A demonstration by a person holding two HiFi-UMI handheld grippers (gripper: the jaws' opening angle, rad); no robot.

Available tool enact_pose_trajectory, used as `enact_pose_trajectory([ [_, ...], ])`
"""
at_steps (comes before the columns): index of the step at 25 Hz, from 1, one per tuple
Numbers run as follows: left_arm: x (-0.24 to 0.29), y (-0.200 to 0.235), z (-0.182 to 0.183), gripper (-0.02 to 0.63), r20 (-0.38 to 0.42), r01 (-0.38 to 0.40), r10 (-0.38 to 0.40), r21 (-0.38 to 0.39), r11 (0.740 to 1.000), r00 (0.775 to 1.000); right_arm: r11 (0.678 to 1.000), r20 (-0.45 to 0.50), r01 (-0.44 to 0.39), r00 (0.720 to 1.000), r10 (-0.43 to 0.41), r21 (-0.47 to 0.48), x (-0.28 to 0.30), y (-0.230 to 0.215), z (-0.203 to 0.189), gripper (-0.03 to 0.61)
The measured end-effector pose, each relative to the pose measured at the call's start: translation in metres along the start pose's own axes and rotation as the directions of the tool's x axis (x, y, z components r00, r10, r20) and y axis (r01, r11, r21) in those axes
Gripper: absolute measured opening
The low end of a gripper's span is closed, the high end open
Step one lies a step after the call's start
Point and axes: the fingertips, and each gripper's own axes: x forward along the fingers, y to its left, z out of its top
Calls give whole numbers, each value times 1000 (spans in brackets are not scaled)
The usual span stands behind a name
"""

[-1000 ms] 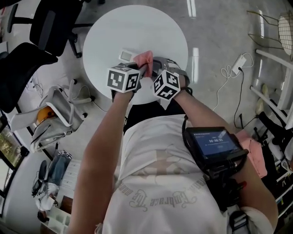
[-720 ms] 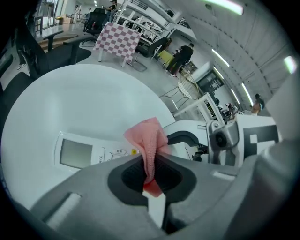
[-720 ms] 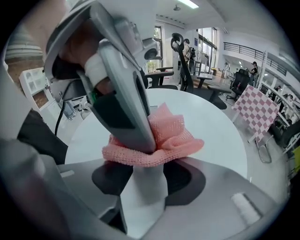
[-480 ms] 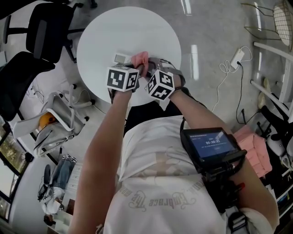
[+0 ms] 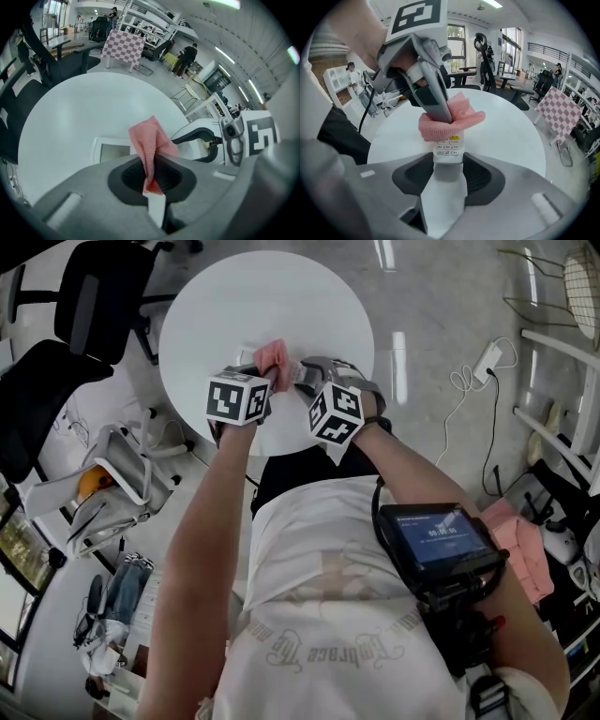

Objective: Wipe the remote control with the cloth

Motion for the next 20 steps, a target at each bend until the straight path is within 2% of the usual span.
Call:
enact_pose_trajectory([
  [7, -8, 25, 1, 20, -14, -46, 46, 16, 999, 999, 1000, 1, -2, 1000, 2, 4, -1, 0, -1, 207],
  [14, -30, 79, 2, 20, -45, -198, 201, 64, 978, 978, 1000, 0, -7, 1000, 7, 4, -2, 0, -2, 207],
  [17, -35, 94, 0, 19, -66, -234, 241, 94, 968, 968, 1000, 3, -15, 1000, 15, 9, -2, 1, -3, 207],
  [20, -34, 92, 0, 18, -69, -243, 254, 134, 961, 965, 1000, 3, -24, 1000, 24, 10, -2, 1, -3, 207],
])
